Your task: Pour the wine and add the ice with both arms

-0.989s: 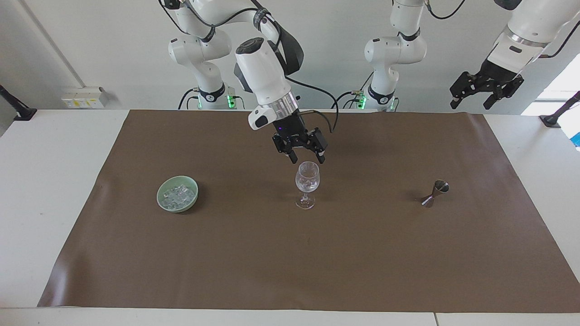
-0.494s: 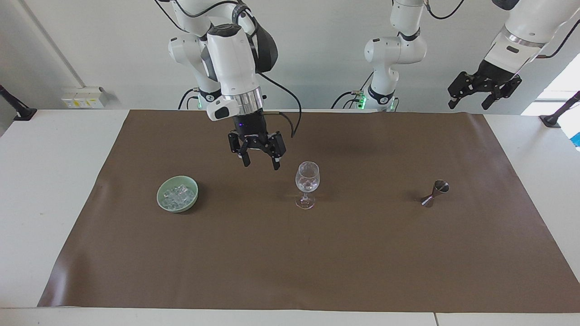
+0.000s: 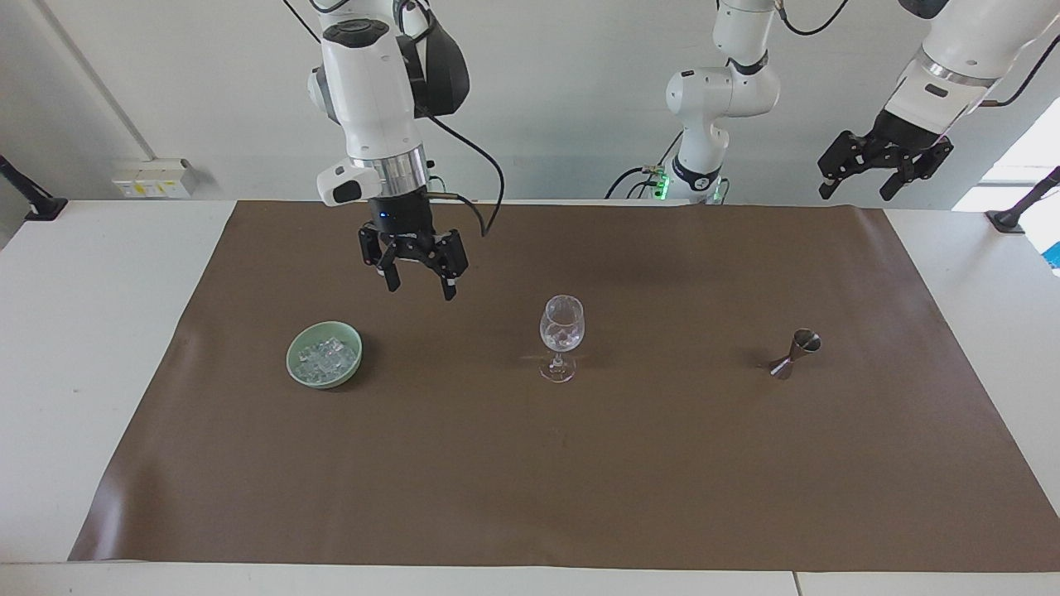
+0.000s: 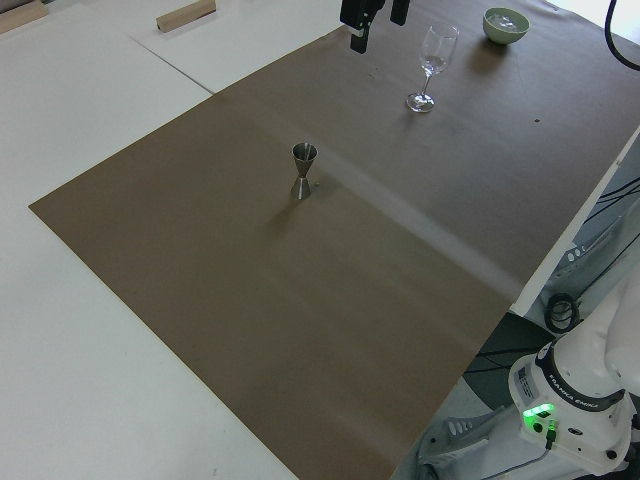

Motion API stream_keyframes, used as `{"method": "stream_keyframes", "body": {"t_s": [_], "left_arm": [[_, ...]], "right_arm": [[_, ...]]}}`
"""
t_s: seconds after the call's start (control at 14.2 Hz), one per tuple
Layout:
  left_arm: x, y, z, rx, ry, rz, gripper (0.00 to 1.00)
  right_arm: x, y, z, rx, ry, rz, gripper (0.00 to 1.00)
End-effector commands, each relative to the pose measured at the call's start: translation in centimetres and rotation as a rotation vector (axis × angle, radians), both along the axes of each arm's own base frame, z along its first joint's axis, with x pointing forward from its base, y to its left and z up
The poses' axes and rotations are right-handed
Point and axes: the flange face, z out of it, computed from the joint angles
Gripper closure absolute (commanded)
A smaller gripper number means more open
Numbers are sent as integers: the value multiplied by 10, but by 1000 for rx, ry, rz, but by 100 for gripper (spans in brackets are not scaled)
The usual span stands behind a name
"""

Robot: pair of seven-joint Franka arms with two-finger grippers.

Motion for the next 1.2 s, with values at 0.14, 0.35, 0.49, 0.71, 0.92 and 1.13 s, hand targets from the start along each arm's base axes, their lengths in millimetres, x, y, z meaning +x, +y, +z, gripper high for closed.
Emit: {"method": "stream_keyframes", "body": {"t_s": [0.14, 0.35, 0.49, 0.71, 0.92, 1.13], "left_arm": [[-9, 1, 1, 15, 4, -4, 0], [-9, 1, 1, 15, 4, -4, 0], [-9, 1, 1, 15, 4, -4, 0], [-9, 1, 1, 15, 4, -4, 0], [-9, 1, 1, 15, 4, -2, 0], [-9, 1, 1, 15, 4, -1, 0]], "right_arm": [[1, -65, 15, -84, 64, 33, 0], [-3, -98, 15, -116, 119, 82, 0], [-6, -109, 12, -121, 163, 80, 0], [-13, -133, 10, -123, 235, 110, 0], [-20, -164, 19, -105, 272, 149, 0], [-35, -171, 41, -101, 255, 161, 0]]}}
